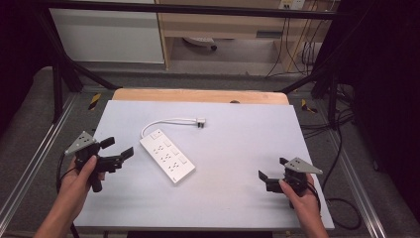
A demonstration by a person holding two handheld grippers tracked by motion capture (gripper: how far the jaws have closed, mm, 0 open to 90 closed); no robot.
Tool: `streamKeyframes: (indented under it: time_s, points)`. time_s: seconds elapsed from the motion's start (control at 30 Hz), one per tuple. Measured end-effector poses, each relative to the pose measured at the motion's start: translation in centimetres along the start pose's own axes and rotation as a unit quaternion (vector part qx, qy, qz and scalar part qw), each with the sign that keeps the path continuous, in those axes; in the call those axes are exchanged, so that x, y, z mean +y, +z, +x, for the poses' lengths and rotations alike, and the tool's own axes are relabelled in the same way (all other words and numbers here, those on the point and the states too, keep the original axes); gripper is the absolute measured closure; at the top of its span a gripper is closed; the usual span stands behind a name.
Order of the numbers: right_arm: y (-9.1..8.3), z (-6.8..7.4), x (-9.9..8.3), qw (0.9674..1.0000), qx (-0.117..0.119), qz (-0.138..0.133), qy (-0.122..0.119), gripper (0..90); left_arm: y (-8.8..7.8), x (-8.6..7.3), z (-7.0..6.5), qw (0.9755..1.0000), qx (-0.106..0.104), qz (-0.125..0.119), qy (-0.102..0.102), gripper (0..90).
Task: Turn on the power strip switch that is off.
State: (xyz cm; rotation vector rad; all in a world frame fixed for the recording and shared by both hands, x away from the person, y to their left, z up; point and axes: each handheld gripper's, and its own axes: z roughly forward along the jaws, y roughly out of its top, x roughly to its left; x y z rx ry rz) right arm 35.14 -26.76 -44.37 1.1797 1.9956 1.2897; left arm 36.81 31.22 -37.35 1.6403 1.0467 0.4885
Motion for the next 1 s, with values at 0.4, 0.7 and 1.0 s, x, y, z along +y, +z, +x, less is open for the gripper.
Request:
streamKeyframes:
  time_s: [0.4,0.7,1.0]
  points:
    - [0.0,0.0,0.0,1.0,-0.001,0.001,0.0,2.4,-2.0,-1.9,1.6,0.9998,0.016,-0.006,-0.012,8.5]
    - [0.1,0.0,0.0,1.0,-0.001,0.002,0.0,2.4,-2.6,-4.0,2.0,0.9996,0.02,-0.001,-0.018,9.8]
    - [0.5,-0.2,-0.3,0.9996,-0.015,0.024,0.002,2.3,-2.1,-6.2,0.6,0.9991,0.035,0.023,0.006,10.2]
